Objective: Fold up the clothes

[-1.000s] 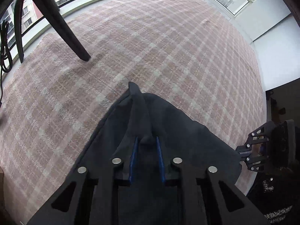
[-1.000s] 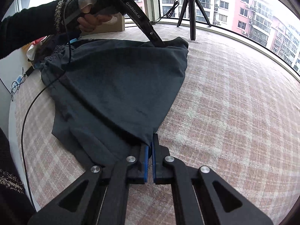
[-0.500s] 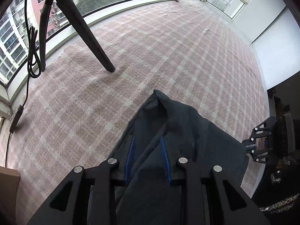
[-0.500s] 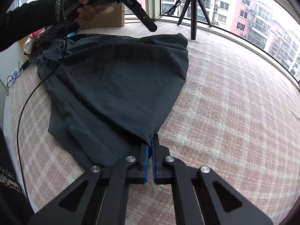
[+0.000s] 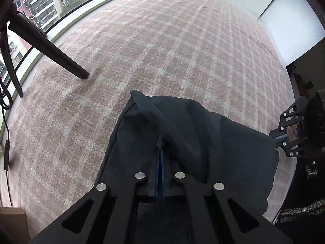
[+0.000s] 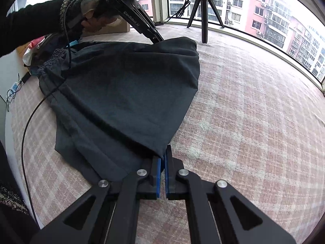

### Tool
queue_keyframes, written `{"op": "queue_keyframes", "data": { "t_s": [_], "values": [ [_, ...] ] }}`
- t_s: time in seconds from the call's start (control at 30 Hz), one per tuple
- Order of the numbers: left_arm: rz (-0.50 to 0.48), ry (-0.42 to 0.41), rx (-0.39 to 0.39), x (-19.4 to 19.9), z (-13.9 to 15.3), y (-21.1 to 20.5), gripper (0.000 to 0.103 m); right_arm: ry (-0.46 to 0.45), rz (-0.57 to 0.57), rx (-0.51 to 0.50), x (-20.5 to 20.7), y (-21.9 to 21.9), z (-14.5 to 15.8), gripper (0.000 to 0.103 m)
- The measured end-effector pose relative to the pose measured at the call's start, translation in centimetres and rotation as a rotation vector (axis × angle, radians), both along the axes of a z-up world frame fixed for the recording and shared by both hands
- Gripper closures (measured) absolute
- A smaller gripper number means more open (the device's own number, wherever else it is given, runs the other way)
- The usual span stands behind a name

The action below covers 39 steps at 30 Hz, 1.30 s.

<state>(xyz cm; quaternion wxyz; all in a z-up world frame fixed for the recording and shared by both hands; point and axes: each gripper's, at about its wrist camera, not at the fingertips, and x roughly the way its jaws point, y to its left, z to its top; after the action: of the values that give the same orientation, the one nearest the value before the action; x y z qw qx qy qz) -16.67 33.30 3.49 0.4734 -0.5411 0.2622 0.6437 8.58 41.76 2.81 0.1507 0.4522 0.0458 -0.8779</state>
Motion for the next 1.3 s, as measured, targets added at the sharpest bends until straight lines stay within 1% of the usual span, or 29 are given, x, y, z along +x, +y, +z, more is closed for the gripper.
{"op": "queue_keyframes", "data": {
  "t_s": [0.1, 0.17, 0.23, 0.3, 0.33, 0.37, 0.4, 0.47, 0.57, 0.63, 0.67, 0.7, 0.73, 0.77, 0.8, 0.83, 0.87, 0.9, 0.93, 0.97, 1.0, 1.03, 1.07, 1.1, 1.13, 1.17, 1.2, 1.27, 1.3],
  "values": [
    [0.078, 0.012, 0.022, -1.6, 0.9, -1.1, 0.102, 0.037, 0.024, 0.007, 0.6, -0.2, 1.3, 0.101],
    [0.125, 0.065, -0.013, -2.5, 0.6, -1.3, 0.102, 0.047, 0.047, 0.019, 1.0, -0.5, 2.0, 0.102],
    [0.155, 0.075, -0.033, -3.2, 0.2, -1.4, 0.102, 0.045, 0.062, 0.039, 1.4, -0.8, 2.1, 0.102],
    [0.176, 0.062, -0.033, -3.8, -0.2, -1.4, 0.102, 0.043, 0.077, 0.058, 1.9, -1.1, 2.1, 0.102],
    [0.176, 0.029, -0.022, -4.3, -0.4, -1.6, 0.102, 0.017, 0.069, 0.059, 1.4, -0.9, 1.5, 0.101],
    [0.168, 0.006, -0.027, -4.4, -0.9, -1.4, 0.102, -0.010, 0.060, 0.061, 1.0, -0.7, 0.8, 0.101],
    [0.179, 0.049, -0.054, -4.5, -1.4, -1.2, 0.100, -0.036, 0.051, 0.062, 0.6, -0.5, 0.2, 0.101],
    [0.201, 0.132, -0.104, -4.6, -2.1, -0.8, 0.099, -0.034, 0.061, 0.063, 0.5, -0.5, -0.2, 0.101],
    [0.292, 0.111, -0.081, -6.1, -1.3, -2.1, 0.101, -0.028, 0.089, 0.069, 1.5, -0.7, 0.0, 0.101],
    [0.304, 0.071, -0.007, -6.1, 0.3, -2.4, 0.100, -0.032, 0.080, 0.046, 1.6, -0.5, -0.1, 0.101],
    [0.286, 0.039, 0.029, -5.7, 0.9, -2.0, 0.093, -0.036, 0.068, 0.032, 1.5, -0.3, -0.1, 0.101],
    [0.266, 0.008, 0.063, -5.3, 1.5, -1.6, 0.074, -0.041, 0.060, 0.029, 1.4, -0.3, -0.2, 0.101],
    [0.233, -0.003, 0.068, -4.7, 1.6, -0.6, 0.059, -0.038, 0.062, 0.038, 1.4, -0.4, -0.3, 0.101],
    [0.199, -0.012, 0.070, -4.1, 1.7, 0.3, 0.032, -0.035, 0.065, 0.047, 1.3, -0.6, -0.4, 0.101],
    [0.167, 0.005, 0.049, -3.6, 1.2, 1.2, 0.027, -0.033, 0.067, 0.056, 1.3, -0.7, -0.5, 0.101],
    [0.137, 0.021, 0.028, -3.1, 0.8, 2.1, 0.027, -0.028, 0.073, 0.059, 1.4, -0.8, -0.4, 0.101],
    [0.130, 0.032, -0.007, -3.0, -0.1, 2.8, 0.035, -0.018, 0.071, 0.061, 1.6, -0.8, -0.2, 0.101],
    [0.133, 0.029, -0.047, -3.1, -1.2, 3.3, 0.082, -0.007, 0.068, 0.063, 1.8, -0.9, -0.1, 0.101],
    [0.137, 0.028, -0.086, -3.2, -2.2, 3.8, 0.101, 0.011, 0.059, 0.057, 2.1, -0.8, 0.4, 0.101],
    [0.151, 0.053, -0.112, -3.4, -3.0, 4.0, 0.098, 0.025, 0.064, 0.027, 2.6, -0.6, 1.0, 0.101],
    [0.162, 0.080, -0.122, -3.6, -3.3, 4.0, 0.096, 0.028, 0.055, 0.004, 3.1, -0.4, 1.4, 0.101],
    [0.175, 0.089, -0.108, -3.7, -3.2, 4.0, 0.095, 0.016, 0.032, 0.015, 3.3, -0.2, 1.0, 0.102],
    [0.192, 0.116, -0.097, -3.8, -2.8, 3.9, 0.092, 0.004, 0.008, 0.026, 3.4, -0.1, 0.6, 0.102],
    [0.209, 0.143, -0.087, -3.9, -2.4, 3.8, 0.086, -0.024, -0.008, 0.048, 3.3, 0.2, -0.3, 0.102],
    [0.227, 0.168, -0.092, -4.1, -1.9, 3.6, 0.083, -0.071, 0.002, 0.030, 3.1, 0.5, -0.9, 0.101],
    [0.245, 0.191, -0.096, -4.3, -1.4, 3.4, 0.078, -0.065, 0.007, 0.013, 3.2, 0.8, -0.5, 0.101],
    [0.263, 0.189, -0.086, -4.4, -0.6, 2.9, 0.076, -0.073, 0.024, -0.005, 3.3, 0.9, 0.1, 0.101],
    [0.279, 0.155, -0.023, -3.7, 1.1, 1.8, 0.076, -0.085, 0.056, -0.052, 3.6, 1.4, 1.5, 0.101],
    [0.268, 0.144, 0.006, -2.7, 2.0, 1.2, 0.076, -0.075, 0.034, -0.082, 3.4, 2.0, 2.0, 0.099]
  ]
}}
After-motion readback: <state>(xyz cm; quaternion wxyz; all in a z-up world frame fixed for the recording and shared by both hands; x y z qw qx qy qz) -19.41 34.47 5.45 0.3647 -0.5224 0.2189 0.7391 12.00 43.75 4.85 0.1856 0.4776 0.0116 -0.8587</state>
